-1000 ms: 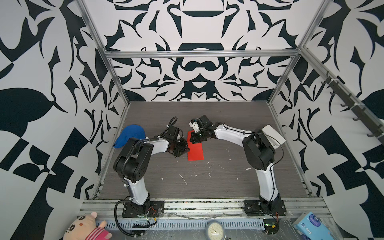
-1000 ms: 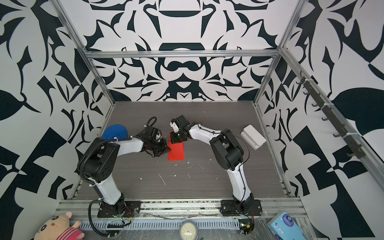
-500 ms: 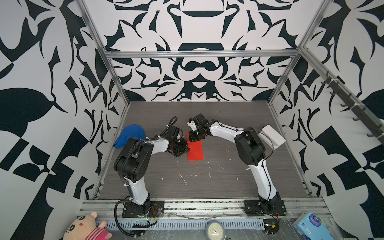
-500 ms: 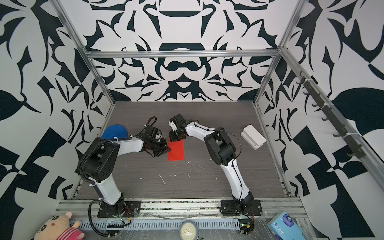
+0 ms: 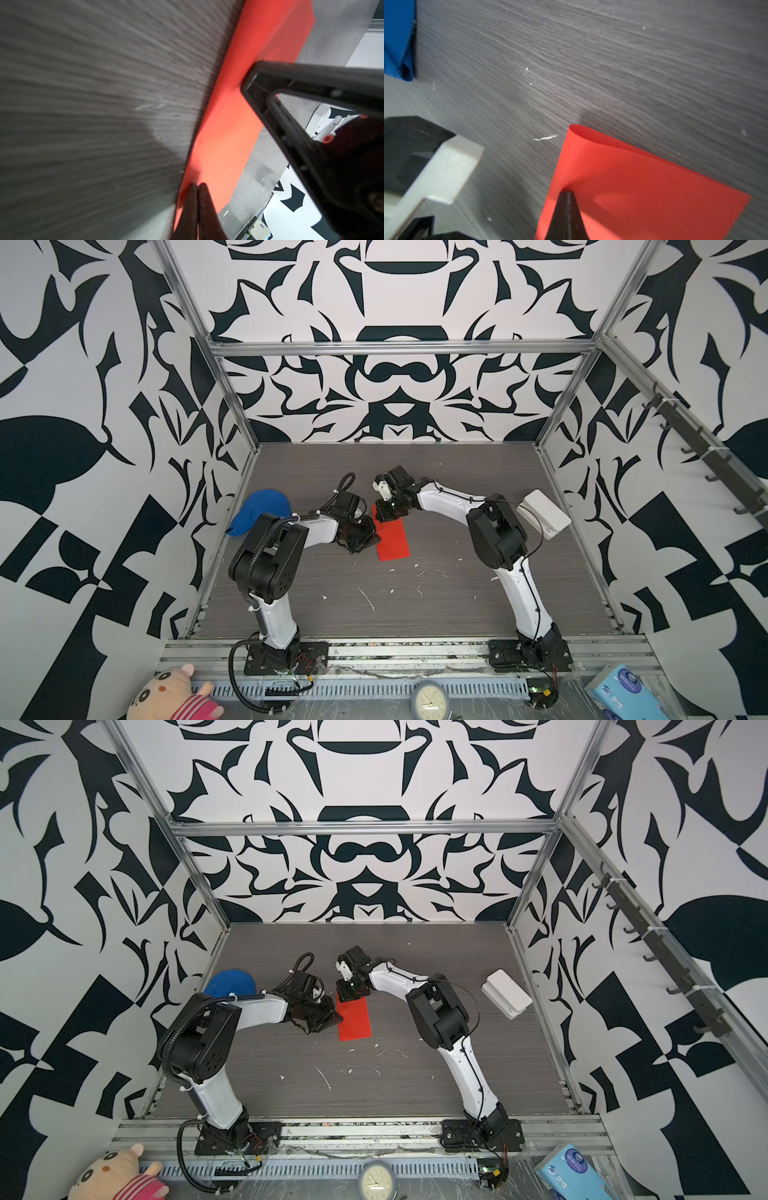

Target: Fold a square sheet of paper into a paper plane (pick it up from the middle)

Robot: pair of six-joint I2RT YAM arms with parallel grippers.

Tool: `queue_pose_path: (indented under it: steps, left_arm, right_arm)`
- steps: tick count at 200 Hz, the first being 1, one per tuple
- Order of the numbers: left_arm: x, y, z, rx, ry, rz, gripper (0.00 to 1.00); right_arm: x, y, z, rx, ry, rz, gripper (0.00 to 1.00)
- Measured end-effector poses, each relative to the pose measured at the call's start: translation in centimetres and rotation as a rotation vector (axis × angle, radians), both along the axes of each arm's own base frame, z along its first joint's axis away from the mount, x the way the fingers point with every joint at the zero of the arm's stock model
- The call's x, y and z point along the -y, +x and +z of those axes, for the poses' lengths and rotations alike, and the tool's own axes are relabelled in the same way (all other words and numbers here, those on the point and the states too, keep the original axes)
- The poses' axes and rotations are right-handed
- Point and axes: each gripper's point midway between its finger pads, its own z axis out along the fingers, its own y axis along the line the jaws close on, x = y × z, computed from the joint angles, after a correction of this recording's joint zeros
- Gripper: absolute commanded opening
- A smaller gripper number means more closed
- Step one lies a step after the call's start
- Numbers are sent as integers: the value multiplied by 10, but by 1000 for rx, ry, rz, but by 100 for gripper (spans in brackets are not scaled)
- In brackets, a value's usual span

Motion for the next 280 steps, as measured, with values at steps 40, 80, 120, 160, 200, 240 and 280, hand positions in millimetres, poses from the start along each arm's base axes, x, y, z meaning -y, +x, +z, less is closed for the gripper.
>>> queue_pose_path:
  steps: [40,80,120,160,200,240,280]
  left_arm:
    - [0,0,0,0,0,0,6]
    - [0,0,0,0,1,1,6]
    - [0,0,0,0,1,0,6]
    - [0,0,0,0,1,0,6]
    - [0,0,0,0,1,0,6]
    - [0,0,1,0,1,0,6]
    - [3,3,8,8,10,-25,14]
  right_arm:
    - [18,-4,24,1,36,-41,0]
    - [39,-10,36,-24,83,-92,0]
    - [56,-12,10,-97,70,-139,0]
    - [59,-13,-4,-135,70,-140,0]
    - [60,-15,-8,-145,67,-140,0]
    - [62,-15,-10,-148,57,-148,0]
    - [67,-13,-11,-145,44,-153,0]
